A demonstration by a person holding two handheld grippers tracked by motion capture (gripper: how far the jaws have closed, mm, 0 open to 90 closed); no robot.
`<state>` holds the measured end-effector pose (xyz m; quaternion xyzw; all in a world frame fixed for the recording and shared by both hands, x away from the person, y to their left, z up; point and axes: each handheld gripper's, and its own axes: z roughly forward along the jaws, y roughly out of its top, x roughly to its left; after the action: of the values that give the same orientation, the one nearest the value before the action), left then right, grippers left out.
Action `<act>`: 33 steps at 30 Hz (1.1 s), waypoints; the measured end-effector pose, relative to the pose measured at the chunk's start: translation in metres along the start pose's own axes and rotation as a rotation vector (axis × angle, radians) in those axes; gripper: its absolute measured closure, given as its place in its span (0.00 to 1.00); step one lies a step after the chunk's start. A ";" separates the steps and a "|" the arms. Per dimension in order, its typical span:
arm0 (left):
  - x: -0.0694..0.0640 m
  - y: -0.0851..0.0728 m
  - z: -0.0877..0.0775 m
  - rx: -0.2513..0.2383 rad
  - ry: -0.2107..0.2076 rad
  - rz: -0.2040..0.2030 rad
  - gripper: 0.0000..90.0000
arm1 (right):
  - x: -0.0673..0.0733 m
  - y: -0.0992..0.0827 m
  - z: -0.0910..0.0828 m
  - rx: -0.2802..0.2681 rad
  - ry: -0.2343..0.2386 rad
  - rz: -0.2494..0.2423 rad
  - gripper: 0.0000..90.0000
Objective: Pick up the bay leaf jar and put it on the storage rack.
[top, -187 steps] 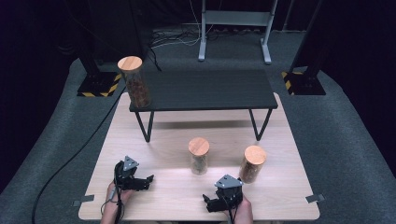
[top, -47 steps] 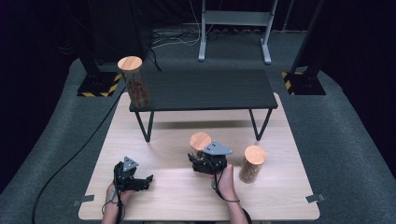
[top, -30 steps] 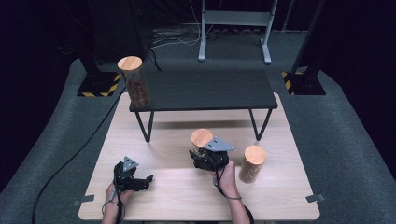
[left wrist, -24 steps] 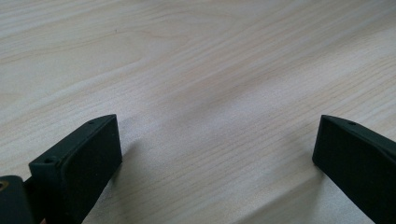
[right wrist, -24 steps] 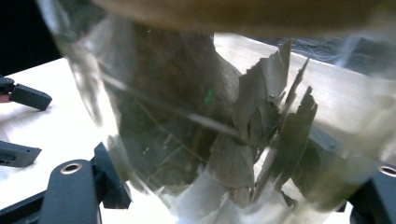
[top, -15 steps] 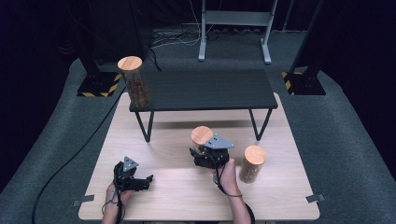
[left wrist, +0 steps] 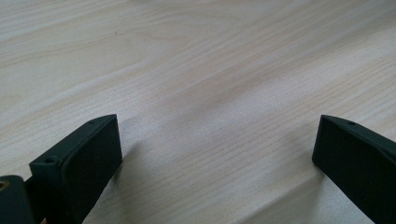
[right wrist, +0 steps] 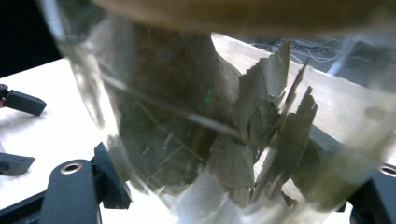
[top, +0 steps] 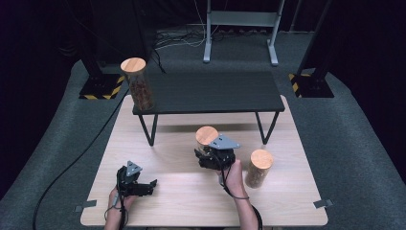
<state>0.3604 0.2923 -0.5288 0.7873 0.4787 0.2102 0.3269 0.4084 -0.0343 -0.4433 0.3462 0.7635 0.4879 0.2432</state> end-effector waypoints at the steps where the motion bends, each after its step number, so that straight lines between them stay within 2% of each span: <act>1: 0.000 0.000 0.000 0.000 0.000 0.000 0.01 | -0.001 0.001 0.000 -0.002 0.002 0.003 0.27; 22: 0.000 0.000 0.000 -0.002 0.007 -0.003 0.01 | -0.005 0.026 -0.007 -0.022 -0.009 -0.007 0.27; 33: 0.000 0.000 0.000 0.000 0.006 -0.005 0.01 | -0.012 0.034 -0.010 -0.025 0.001 0.019 0.28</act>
<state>0.3605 0.2926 -0.5288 0.7855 0.4814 0.2118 0.3262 0.4190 -0.0401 -0.4074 0.3502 0.7542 0.4997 0.2426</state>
